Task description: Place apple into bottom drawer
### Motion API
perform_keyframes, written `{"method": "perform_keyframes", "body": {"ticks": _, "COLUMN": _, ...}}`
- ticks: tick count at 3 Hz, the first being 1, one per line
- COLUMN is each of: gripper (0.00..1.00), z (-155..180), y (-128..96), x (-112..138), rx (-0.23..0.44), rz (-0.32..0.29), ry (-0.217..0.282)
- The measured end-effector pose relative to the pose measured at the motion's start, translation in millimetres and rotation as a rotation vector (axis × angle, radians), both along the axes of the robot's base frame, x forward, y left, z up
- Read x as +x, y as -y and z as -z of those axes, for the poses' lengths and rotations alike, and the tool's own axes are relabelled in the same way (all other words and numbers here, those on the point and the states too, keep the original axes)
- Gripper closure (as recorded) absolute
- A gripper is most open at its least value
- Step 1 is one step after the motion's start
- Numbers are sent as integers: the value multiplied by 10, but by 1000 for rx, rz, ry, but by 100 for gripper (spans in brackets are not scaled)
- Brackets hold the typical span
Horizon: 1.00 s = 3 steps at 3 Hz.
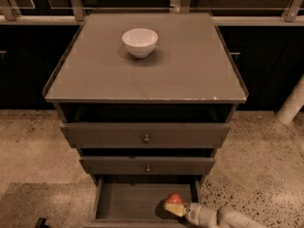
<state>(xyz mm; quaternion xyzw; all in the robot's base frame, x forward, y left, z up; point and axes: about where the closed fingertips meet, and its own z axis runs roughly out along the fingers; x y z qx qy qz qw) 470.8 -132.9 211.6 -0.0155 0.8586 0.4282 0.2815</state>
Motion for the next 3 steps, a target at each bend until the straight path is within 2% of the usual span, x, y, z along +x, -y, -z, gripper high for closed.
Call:
{"method": "perform_keyframes", "body": {"ticks": 1, "gripper": 100, "z": 373, "y": -73, "x": -1, "rx": -10, "rz": 27, "ry": -51}}
{"method": "perform_keyframes", "body": {"ticks": 2, "gripper": 82, "z": 391, "y": -82, "x": -5, "rx": -9, "rz": 28, "ry": -52}}
{"method": "perform_keyframes", "body": {"ticks": 3, "gripper": 58, "z": 391, "y": -83, "x": -5, "rx": -9, "rz": 28, "ry": -52}}
